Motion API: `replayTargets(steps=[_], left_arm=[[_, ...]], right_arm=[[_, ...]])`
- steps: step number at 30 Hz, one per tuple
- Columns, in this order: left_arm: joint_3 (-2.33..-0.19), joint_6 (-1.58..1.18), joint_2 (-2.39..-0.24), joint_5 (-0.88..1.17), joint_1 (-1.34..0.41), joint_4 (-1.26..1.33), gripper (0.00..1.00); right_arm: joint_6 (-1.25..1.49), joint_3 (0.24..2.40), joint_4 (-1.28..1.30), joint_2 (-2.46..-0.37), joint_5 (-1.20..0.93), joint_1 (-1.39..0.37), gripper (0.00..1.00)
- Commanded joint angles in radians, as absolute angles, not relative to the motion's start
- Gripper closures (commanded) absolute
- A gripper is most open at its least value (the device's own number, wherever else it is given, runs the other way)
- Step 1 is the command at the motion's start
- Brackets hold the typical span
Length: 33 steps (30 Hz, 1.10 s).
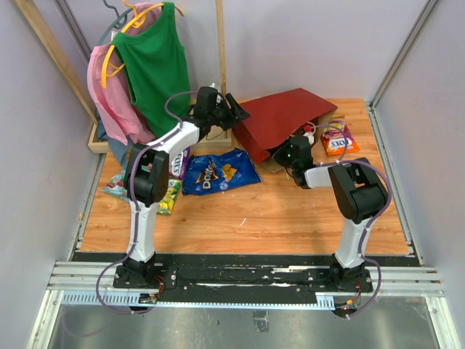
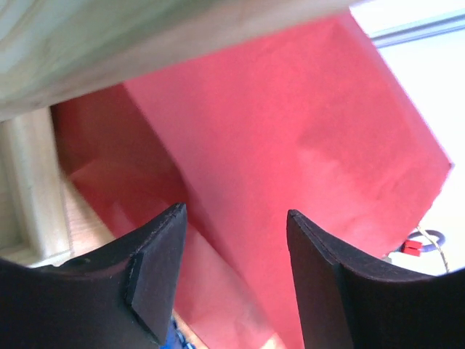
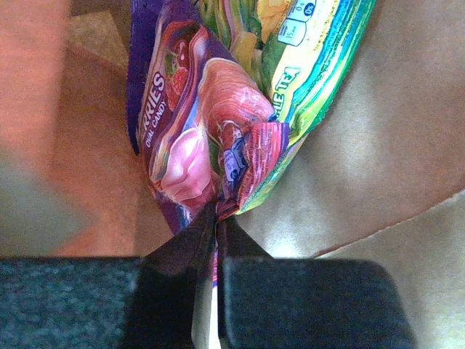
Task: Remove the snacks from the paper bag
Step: Pick up the snack from the paper bag.
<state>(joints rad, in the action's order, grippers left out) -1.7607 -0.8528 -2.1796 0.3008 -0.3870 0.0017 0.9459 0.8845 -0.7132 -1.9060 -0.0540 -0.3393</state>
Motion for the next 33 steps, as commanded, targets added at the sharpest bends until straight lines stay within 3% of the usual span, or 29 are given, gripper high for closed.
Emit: replayTargets(steps=[1,33], left_arm=[[-1.717,-0.783,-2.081,0.181,-0.393,-0.074,0.38],[-1.864,-0.795,-2.237,0.208,-0.444,-0.145,0.43]], right_arm=[[0.945,0.88,-0.748,-1.903,-0.069,-0.345,0.99],[0.943,0.883,-0.745,-1.905,-0.072,-0.345,0.99]])
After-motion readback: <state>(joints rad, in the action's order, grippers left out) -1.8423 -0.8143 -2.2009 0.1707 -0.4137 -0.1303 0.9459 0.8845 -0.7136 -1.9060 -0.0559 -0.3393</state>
